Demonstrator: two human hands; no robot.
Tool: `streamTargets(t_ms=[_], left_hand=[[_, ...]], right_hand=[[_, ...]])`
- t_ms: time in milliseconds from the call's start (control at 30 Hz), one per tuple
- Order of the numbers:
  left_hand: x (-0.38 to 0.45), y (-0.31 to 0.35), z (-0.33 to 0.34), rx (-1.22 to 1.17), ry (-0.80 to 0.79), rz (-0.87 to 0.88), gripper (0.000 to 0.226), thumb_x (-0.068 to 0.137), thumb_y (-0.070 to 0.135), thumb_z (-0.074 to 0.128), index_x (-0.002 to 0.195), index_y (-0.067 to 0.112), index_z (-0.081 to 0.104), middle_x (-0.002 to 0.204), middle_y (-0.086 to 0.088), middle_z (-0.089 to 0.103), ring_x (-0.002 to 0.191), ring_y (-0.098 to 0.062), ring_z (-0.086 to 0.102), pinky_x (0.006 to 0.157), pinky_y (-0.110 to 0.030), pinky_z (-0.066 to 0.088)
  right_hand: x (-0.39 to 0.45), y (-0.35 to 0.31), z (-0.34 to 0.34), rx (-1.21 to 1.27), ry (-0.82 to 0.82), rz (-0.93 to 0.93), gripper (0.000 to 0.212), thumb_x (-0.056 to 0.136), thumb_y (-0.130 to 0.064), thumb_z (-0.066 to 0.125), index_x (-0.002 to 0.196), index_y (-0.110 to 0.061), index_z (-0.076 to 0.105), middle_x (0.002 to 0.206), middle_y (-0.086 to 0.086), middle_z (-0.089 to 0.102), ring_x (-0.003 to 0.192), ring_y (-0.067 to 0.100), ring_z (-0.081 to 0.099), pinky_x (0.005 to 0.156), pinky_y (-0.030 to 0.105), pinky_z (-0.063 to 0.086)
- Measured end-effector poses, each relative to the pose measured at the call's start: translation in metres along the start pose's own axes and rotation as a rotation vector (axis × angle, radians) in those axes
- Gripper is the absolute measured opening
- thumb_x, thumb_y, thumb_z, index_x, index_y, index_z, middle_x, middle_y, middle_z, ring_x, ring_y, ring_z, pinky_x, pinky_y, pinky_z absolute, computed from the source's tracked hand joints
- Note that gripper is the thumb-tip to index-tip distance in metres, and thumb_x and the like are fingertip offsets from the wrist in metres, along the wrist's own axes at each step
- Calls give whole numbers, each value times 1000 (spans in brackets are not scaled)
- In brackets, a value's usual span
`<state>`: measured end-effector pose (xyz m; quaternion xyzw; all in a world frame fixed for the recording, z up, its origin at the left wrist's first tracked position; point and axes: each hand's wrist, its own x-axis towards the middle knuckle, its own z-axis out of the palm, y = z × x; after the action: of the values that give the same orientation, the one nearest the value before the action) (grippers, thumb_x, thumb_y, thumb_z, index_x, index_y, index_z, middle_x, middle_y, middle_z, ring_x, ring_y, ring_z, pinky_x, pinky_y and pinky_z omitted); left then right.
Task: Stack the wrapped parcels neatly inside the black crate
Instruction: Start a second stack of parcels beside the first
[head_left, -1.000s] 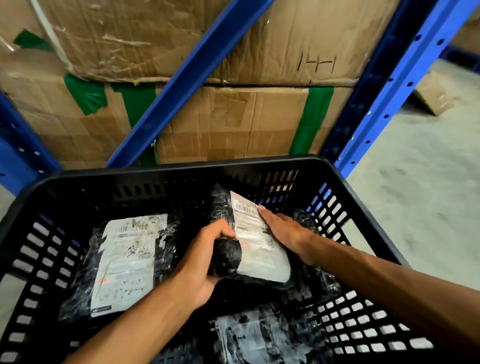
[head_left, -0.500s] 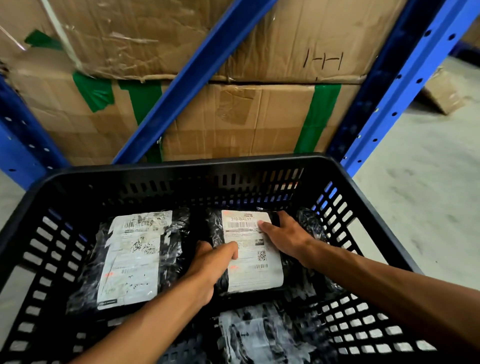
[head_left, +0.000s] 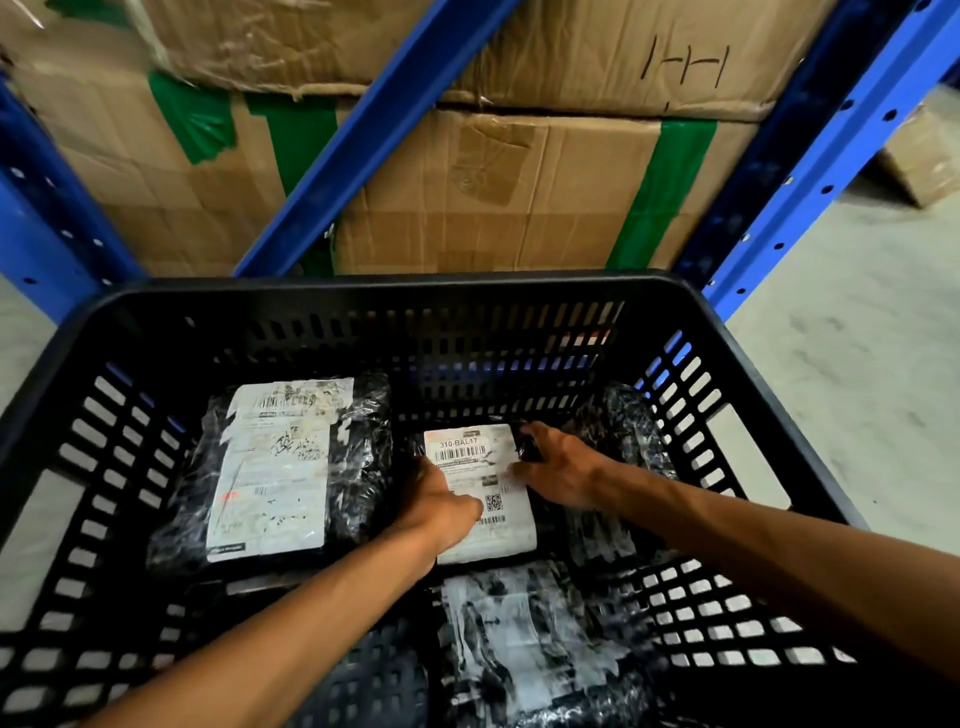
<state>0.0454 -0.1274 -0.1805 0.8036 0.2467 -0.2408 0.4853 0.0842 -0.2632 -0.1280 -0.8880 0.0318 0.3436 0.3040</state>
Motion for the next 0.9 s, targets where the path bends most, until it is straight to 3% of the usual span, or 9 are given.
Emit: streamTargets(t_ms=[133,200,367,533,600,633,700,767,900], left_hand=[[-22,8,1,306,-49,106,80,80,27,62,151,18,26,156,-14,23,145,-30,23,116,-41,30],[-34,5,-1,462,-128,201,69,87,16,59,149,16,30,154,-10,26,144,-26,23,117,-35,29],[-72,-13,-21,695,-431,105,40,92,15,54,132,14,50,132,-7,54,108,-20,56,85,-22,46],[-97,-21,-23,454,-503,-97,32,94,24,51,122,9,53,105,-9,51,67,-23,59,64,-31,55],[-100,-23,-22,342,-469,-138,23,92,24,54,112,11,57,102,-6,52,70,-19,57,69,-33,56],[-99,-24,-23,302,-446,-135,22,92,28,54,108,13,58,100,-3,56,75,-16,57,68,-32,53],[-99,-23,-32,230,-395,-106,31,91,39,56,113,17,57,107,0,60,90,-15,60,68,-27,49],[-96,-23,-41,161,-329,-78,44,84,48,63,118,23,52,115,6,55,100,-18,63,71,-27,50],[-101,-22,-45,164,-197,35,67,66,51,79,124,32,52,117,13,49,106,-20,63,97,-36,49]], right_hand=[[-6,0,-3,-243,-71,93,38,96,-27,49,118,2,57,117,19,69,99,33,70,89,39,57],[-20,3,4,-340,-254,253,43,102,-26,37,122,9,51,119,29,66,107,39,67,92,45,56],[-50,22,19,-576,-477,323,48,100,-41,39,77,1,48,84,25,62,88,43,72,77,45,61],[-64,33,26,-329,-598,375,43,96,-48,44,77,-10,51,78,8,46,70,28,58,85,53,57],[-72,25,12,-271,-566,324,39,94,-50,46,86,-16,64,88,9,61,71,22,55,84,47,58],[-77,19,1,-293,-536,266,39,91,-52,50,106,-19,66,112,11,65,74,20,58,80,40,59],[-81,15,-22,-403,-486,133,75,80,-54,64,144,-28,36,149,5,46,90,17,64,87,30,52],[-82,19,-26,-555,-415,2,110,67,-51,78,152,-32,10,154,1,38,121,21,56,111,39,38],[-75,45,-2,-703,-213,-190,96,75,-40,76,151,-24,20,153,5,31,139,24,35,116,37,32]])
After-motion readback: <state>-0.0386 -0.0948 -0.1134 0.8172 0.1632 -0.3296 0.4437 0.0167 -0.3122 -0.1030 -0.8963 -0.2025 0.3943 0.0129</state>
